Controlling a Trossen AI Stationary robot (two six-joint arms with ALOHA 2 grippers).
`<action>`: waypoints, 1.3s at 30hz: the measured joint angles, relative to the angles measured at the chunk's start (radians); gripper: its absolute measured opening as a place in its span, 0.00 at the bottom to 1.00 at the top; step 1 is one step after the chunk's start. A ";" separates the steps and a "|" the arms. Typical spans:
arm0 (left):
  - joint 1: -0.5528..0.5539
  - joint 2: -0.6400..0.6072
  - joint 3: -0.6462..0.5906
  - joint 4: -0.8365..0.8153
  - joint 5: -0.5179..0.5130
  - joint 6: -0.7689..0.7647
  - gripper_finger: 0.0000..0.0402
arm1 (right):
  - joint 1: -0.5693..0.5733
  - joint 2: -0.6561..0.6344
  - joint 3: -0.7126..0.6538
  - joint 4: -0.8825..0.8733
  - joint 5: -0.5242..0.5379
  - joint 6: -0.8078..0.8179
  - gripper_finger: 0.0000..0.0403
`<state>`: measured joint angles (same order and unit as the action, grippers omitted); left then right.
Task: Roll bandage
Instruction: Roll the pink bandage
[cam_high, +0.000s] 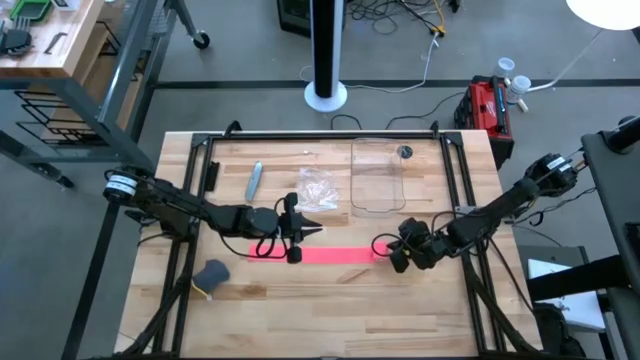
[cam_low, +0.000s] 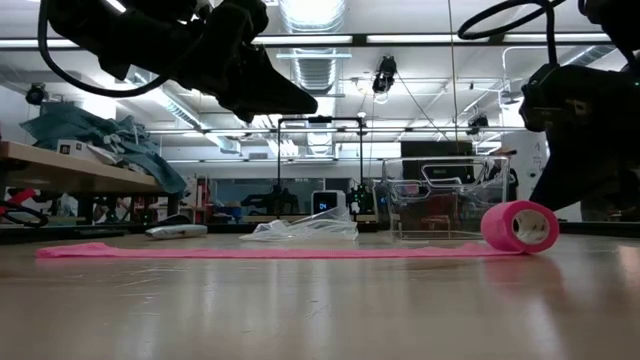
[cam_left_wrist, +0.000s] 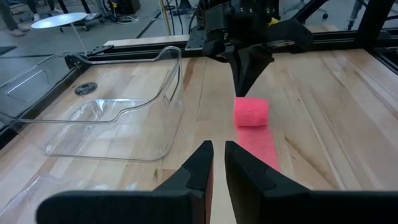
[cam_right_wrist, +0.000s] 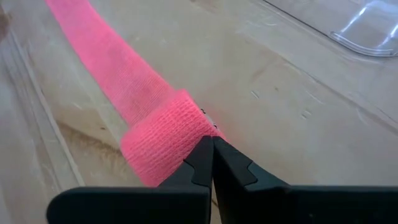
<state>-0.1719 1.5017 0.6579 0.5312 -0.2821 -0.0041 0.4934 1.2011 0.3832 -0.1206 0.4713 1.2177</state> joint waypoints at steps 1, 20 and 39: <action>0.000 0.000 0.000 0.000 0.000 0.000 0.08 | 0.000 0.000 0.000 0.002 0.000 -0.003 0.00; 0.003 0.000 0.000 0.000 0.000 0.000 0.08 | -0.010 0.000 0.001 0.037 0.000 -0.032 0.00; 0.004 0.000 0.000 0.000 0.000 0.007 0.08 | -0.010 0.169 0.083 0.144 0.000 -0.103 0.00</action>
<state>-0.1683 1.5021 0.6582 0.5308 -0.2821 0.0029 0.4835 1.3697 0.4658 0.0231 0.4718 1.1145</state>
